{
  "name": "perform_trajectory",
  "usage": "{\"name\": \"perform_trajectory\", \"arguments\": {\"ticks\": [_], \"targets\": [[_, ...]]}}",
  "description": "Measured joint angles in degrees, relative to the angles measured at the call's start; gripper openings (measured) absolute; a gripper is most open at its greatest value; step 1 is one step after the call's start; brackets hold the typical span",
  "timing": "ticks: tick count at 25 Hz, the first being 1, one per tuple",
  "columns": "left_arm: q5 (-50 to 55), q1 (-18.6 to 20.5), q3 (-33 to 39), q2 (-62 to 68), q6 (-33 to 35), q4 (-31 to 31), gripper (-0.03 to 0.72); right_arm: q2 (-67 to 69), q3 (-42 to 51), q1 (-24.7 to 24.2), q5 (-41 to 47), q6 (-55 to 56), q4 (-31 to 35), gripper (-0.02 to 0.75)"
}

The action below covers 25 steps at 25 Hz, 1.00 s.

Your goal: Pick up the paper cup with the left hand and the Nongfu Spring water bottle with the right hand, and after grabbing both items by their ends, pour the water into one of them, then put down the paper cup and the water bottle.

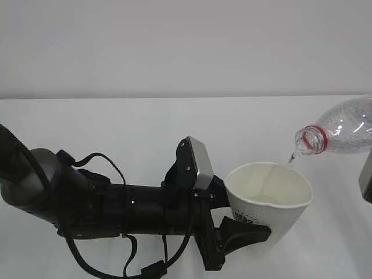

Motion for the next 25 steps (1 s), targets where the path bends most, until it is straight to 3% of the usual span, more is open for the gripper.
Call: {"name": "perform_trajectory", "arguments": {"ticks": [25], "targets": [[-0.2, 0.0, 0.0, 0.0, 0.0, 0.0, 0.48, 0.0, 0.0, 0.0, -0.4, -1.1, 0.0, 0.389]]}}
